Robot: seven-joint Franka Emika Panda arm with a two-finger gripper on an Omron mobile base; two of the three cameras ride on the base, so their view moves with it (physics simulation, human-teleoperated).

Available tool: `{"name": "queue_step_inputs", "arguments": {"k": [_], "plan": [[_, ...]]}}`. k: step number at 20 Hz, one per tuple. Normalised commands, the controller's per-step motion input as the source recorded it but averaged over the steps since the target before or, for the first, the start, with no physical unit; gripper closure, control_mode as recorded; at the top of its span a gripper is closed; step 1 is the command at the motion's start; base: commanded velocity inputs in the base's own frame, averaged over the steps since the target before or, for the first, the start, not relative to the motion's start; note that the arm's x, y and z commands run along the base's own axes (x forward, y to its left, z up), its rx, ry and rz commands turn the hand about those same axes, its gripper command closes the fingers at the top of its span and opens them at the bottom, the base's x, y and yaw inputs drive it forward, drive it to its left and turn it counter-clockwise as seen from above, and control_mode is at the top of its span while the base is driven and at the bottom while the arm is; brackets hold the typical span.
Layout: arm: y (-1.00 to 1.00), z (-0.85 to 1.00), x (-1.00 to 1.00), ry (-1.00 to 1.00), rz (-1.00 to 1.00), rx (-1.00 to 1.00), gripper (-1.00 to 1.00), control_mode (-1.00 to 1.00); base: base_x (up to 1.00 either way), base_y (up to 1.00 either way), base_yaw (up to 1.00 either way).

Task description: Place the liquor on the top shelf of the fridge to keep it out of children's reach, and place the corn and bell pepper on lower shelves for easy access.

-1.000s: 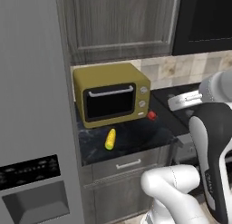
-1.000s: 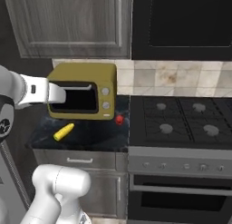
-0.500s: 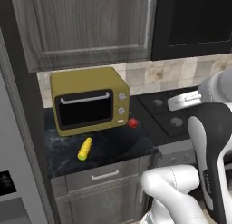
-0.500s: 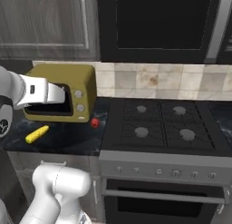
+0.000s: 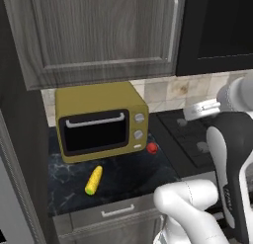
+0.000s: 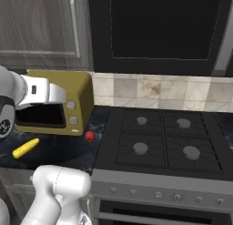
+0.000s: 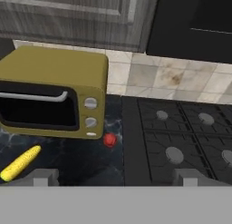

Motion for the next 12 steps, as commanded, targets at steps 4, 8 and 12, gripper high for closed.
{"name": "queue_step_inputs", "arguments": {"k": [4,8,12], "plan": [[0.00,0.00,0.00,0.00,0.00,0.00,-1.00,1.00,0.35,-0.02,0.10],[-0.19,-0.55,0.13,0.01,0.11,0.00,-1.00,-1.00,0.00,0.00,0.00],[-0.21,-0.64,0.17,0.03,0.13,0.00,-1.00,-1.00,0.00,0.00,0.00]]}}
